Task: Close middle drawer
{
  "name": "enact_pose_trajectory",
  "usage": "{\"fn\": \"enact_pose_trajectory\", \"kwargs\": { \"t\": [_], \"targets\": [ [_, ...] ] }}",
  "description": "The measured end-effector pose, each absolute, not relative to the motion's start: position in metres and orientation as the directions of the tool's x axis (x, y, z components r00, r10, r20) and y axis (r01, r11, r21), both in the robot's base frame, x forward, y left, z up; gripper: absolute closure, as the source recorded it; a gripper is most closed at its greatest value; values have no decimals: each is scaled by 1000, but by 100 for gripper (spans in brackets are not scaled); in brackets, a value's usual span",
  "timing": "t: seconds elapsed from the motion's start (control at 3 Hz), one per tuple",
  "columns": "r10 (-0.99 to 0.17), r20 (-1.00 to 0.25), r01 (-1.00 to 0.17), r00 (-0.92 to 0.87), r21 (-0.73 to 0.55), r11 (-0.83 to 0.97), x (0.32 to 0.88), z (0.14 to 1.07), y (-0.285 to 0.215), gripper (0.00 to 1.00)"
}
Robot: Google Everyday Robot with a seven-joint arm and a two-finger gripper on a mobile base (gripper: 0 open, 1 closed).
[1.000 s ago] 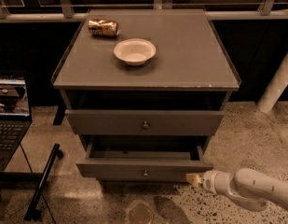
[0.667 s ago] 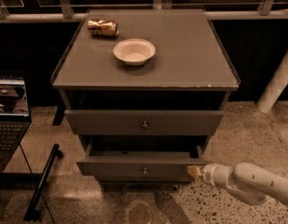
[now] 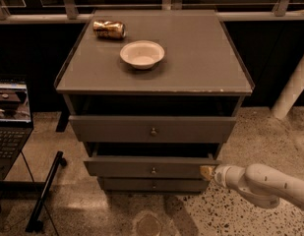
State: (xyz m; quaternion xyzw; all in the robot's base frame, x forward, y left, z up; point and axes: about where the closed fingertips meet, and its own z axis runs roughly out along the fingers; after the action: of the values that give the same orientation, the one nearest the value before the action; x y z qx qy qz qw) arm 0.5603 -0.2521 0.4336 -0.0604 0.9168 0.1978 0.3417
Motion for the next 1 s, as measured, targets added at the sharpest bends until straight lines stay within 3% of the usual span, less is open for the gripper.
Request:
{"fn": "enact_pose_trajectory", "kwargs": {
  "t": [1.0],
  "targets": [
    [20, -641, -225, -768, 299, 927, 587, 422, -249, 100]
  ]
}}
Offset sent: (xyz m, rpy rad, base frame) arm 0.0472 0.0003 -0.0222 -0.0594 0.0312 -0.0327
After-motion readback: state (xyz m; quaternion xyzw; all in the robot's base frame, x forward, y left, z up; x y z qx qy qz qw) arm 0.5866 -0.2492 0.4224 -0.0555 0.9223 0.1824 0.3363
